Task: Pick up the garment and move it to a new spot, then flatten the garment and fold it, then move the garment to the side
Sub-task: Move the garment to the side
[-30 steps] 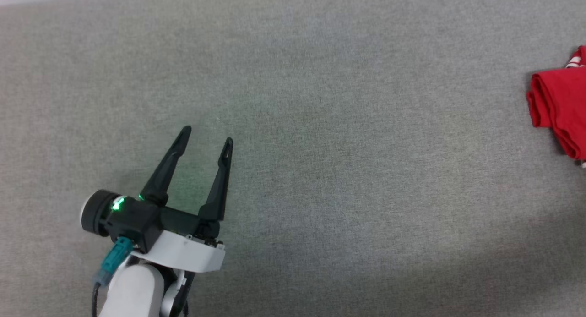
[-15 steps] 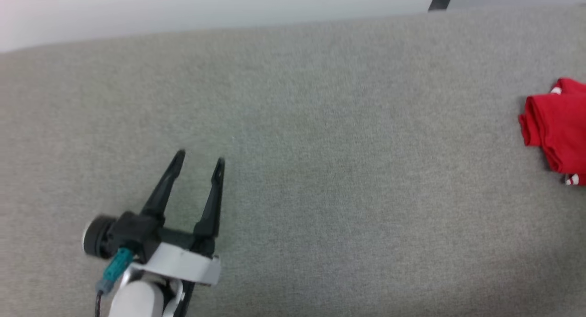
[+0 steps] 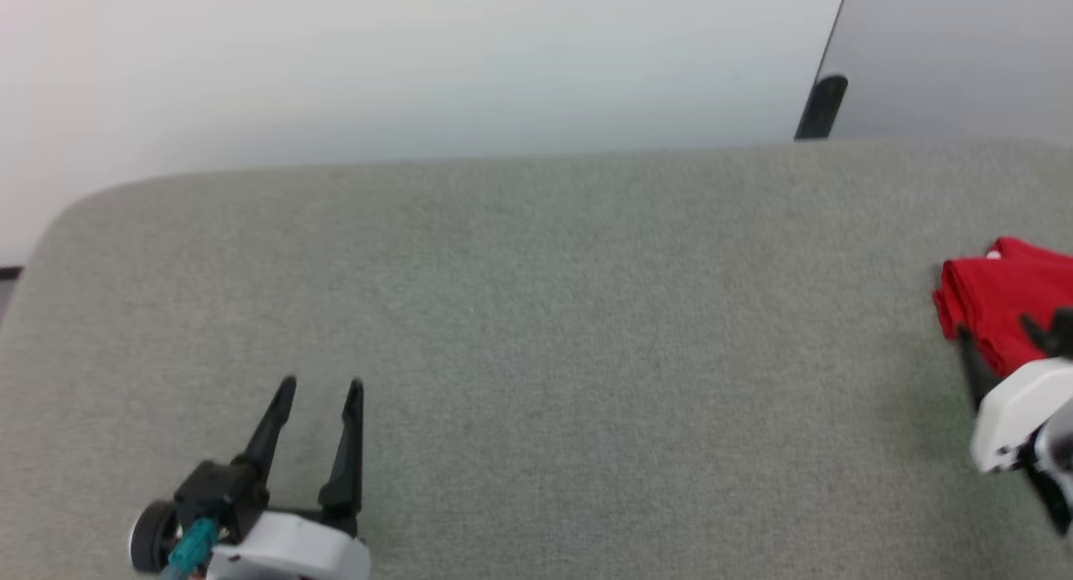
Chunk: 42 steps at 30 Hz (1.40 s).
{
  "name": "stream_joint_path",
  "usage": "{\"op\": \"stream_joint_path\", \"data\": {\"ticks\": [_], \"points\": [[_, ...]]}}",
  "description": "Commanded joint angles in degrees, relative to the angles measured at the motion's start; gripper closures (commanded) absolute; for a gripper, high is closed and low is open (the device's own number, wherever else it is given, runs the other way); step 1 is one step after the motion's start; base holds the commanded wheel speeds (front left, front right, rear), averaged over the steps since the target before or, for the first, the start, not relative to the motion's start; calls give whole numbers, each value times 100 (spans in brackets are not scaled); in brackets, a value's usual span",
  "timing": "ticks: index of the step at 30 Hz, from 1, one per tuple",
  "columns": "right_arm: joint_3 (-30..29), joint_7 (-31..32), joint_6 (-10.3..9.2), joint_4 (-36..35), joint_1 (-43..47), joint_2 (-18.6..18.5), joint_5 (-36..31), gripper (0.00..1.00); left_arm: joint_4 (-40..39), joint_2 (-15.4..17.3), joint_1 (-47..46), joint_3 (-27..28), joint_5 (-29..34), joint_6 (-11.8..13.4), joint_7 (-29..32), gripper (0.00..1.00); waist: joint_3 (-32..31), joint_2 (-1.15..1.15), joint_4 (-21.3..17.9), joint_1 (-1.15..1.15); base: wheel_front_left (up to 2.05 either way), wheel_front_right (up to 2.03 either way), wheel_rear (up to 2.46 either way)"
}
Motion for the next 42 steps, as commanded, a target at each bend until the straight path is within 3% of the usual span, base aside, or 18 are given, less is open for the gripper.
{"op": "stream_joint_path", "data": {"ticks": [1, 9, 16, 29, 42], "points": [[59, -81, -12, -134, 198, 104, 123, 0, 70, -5, 116, 53, -13, -13, 4, 0, -309, 0, 170, 0, 0, 0, 0], [-7, -288, -12, -1009, 845, 430, 622, 0, 447, 61, 298, 260, -112, -13, 4, 0, -469, 0, 258, 0, 0, 0, 0], [-453, -308, -12, -1921, 1596, 404, 779, 0, 523, 30, 363, 248, -128, -13, 4, 0, -572, 0, 370, 0, 0, 0, 0], [-1432, -110, -12, -3589, 3062, 600, 228, 0, 11, -19, 942, 414, -102, -14, 4, 0, -629, 0, 402, 0, 0, 0, 0], [-2231, 491, -11, -5146, 4163, 1243, -261, 0, -668, -68, 1547, 487, -160, -14, 4, 0, -597, 0, 393, 0, 0, 0, 0]]}}
